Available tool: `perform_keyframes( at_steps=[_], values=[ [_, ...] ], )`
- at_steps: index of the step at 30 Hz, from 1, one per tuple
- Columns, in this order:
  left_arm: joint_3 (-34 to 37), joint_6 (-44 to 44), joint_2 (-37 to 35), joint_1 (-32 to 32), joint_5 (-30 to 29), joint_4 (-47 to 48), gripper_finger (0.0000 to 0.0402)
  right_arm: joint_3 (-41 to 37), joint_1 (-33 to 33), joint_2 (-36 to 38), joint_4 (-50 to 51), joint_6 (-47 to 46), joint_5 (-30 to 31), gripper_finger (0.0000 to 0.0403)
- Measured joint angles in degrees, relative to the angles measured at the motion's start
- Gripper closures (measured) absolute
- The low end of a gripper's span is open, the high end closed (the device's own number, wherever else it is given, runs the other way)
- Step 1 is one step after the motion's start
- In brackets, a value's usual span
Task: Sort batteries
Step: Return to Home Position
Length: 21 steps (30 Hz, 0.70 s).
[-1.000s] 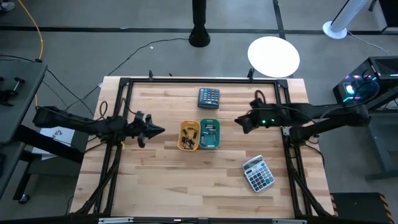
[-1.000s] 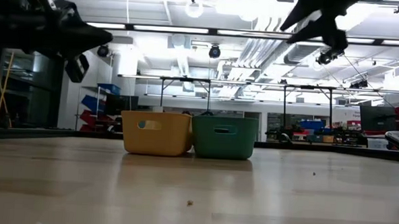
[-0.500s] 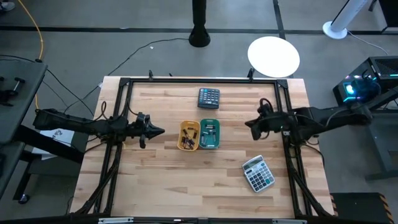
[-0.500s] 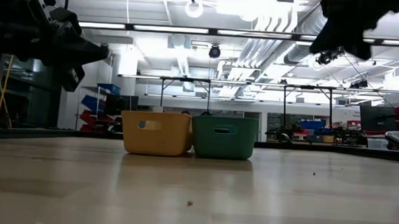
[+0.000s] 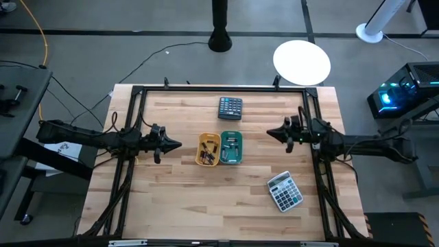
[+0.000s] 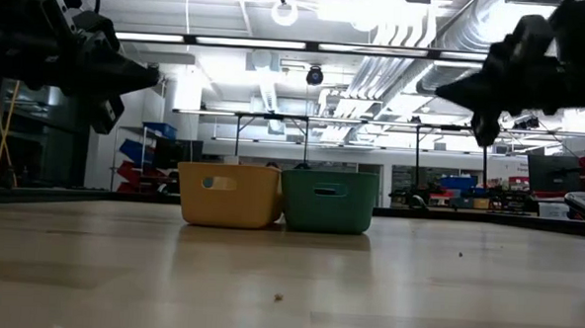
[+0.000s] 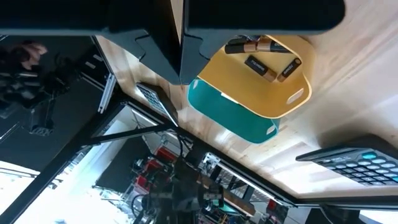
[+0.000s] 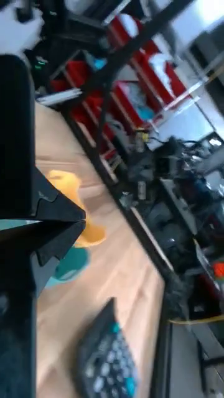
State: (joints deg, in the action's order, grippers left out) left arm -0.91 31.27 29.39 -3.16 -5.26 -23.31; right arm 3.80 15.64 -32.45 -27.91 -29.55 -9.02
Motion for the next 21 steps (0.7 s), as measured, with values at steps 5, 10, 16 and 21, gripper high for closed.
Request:
perform_keyframes(
  at_steps=[5, 10, 16, 21],
  values=[
    [0.0, 0.0, 0.0, 0.0, -0.02, 0.0, 0.0401, -2.8, -0.02, -0.07, 4.39, 0.53, 1.4, 0.0402],
    [0.0, 0.0, 0.0, 0.0, -0.04, 0.11, 0.0401, -2.59, -0.02, -0.16, 20.05, -0.26, 2.52, 0.0402],
    [0.0, 0.01, 0.0, 0.0, -0.05, 0.15, 0.0401, -2.44, -0.02, -0.92, 28.32, -0.12, 2.98, 0.0402],
    [-0.12, 0.01, -8.66, -0.1, 0.01, 7.16, 0.0401, -2.79, -0.89, 4.78, 27.32, -0.01, 3.22, 0.0402]
  ],
)
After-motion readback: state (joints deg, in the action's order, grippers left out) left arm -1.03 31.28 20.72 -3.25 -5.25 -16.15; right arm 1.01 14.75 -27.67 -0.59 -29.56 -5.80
